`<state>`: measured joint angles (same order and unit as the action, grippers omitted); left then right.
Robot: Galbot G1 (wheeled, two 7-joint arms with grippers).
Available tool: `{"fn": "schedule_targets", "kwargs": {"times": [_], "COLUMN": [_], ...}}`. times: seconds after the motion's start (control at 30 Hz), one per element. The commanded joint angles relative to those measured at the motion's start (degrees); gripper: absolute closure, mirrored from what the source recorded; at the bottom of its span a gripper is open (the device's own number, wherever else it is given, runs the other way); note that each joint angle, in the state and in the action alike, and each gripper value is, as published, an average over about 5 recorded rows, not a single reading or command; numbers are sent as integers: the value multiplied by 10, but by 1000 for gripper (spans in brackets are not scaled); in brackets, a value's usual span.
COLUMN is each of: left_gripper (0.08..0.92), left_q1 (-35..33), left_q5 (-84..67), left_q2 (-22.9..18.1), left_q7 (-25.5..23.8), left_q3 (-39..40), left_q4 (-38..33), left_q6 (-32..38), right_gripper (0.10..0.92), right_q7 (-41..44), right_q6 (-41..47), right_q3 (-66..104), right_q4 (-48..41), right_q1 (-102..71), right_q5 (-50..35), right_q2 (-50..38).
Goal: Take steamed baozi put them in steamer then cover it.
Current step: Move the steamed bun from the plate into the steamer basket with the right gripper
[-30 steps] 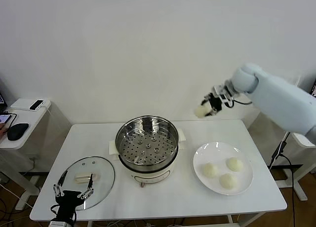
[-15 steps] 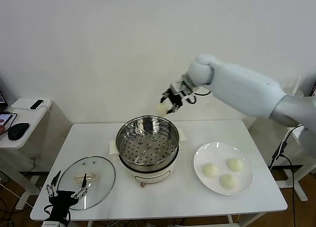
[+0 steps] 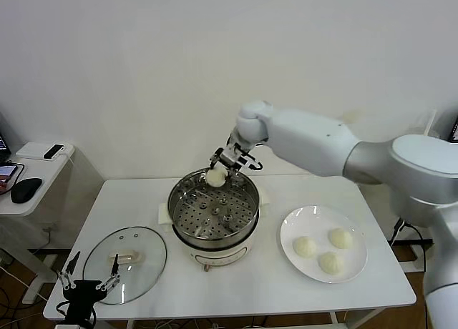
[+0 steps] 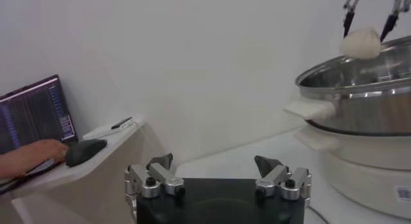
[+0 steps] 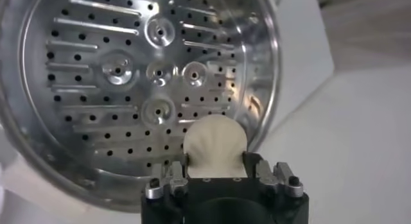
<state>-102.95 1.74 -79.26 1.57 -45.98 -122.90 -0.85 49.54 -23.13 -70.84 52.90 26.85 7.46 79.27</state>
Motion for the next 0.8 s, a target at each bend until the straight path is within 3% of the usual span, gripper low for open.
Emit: {"fn": "schedule_targets", "kwargs": {"times": [0.03, 0.53, 0.8], "left_gripper": [177, 177, 177], "left_q1": [-1, -2, -5], "left_q5": [-1, 1, 1], "left_q2": [1, -1, -2], "left_q7": [0, 1, 1], "left_q3": [-4, -2, -4], "left_q4": [0, -15, -25], "left_q6": [0, -2, -4], "right_gripper": [474, 451, 259], "right_q7": [-33, -54, -47], "right_q6": [-72, -96, -89], "right_q3": [-10, 3, 3], "right_q4": [-40, -85, -76], "right_q1": [-30, -47, -31], "right_q5": [86, 122, 96], "right_q2": [34, 57, 52]}}
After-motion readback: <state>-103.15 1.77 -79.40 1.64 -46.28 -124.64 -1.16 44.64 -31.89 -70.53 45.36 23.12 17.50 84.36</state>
